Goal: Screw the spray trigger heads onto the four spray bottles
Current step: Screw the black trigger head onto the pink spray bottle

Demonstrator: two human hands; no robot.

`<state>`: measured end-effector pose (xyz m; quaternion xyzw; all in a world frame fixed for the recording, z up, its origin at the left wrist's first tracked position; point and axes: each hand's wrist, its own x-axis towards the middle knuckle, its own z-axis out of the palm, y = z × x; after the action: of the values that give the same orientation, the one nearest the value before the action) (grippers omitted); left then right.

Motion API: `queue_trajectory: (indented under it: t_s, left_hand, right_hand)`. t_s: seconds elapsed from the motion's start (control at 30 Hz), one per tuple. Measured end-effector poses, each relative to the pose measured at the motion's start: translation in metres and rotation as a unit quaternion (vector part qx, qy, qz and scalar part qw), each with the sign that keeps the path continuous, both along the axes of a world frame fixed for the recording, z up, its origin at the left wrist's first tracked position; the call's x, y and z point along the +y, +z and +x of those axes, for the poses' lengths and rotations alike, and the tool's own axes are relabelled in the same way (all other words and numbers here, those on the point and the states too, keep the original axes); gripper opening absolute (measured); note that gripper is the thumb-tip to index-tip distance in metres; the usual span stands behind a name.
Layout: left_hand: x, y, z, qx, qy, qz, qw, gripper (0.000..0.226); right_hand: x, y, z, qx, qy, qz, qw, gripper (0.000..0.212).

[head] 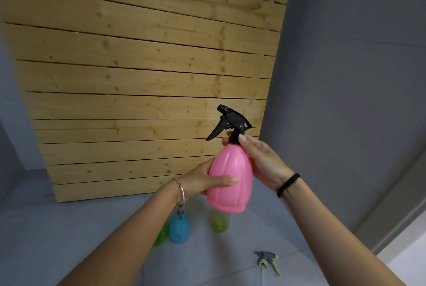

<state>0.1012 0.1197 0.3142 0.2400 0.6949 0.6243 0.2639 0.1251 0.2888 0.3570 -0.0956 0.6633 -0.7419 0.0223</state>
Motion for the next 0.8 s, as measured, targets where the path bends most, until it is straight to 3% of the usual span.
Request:
queue_trajectory:
  t_s: [0.07, 0.13, 0.33, 0.53, 0.67, 0.73, 0.8]
  left_hand:
    - [0.001, -0.001, 0.000, 0.017, 0.031, 0.005, 0.999, 0.102]
    - [0.003, -0.001, -0.001, 0.044, 0.057, -0.008, 0.997, 0.096]
    - [-0.005, 0.001, -0.003, 0.017, 0.015, 0.014, 1.000, 0.073]
    - [-0.009, -0.003, -0.011, 0.054, 0.049, 0.004, 0.997, 0.091]
    - [-0.013, -0.009, -0.020, 0.050, 0.042, -0.004, 0.998, 0.079]
    - [-0.016, -0.012, -0.025, 0.032, 0.016, -0.008, 0.999, 0.070]
    - [-0.021, -0.014, -0.032, 0.007, -0.011, -0.009, 1.000, 0.074]
  right_hand:
    - [-0.004, -0.003, -0.001, 0.004, -0.045, -0.017, 0.999, 0.046]
    - [-0.006, -0.005, -0.002, 0.010, -0.074, -0.031, 0.997, 0.047]
    - [-0.004, -0.001, 0.000, 0.021, -0.016, -0.027, 0.999, 0.044]
    - [-0.017, -0.006, -0.002, 0.049, -0.088, -0.027, 0.995, 0.031]
    - [-0.021, -0.015, -0.007, 0.053, -0.130, 0.003, 0.990, 0.027]
    - [-0.018, -0.015, -0.013, 0.050, -0.116, 0.027, 0.992, 0.031]
    - [-0.013, -0.014, -0.019, 0.046, -0.076, 0.059, 0.994, 0.033]
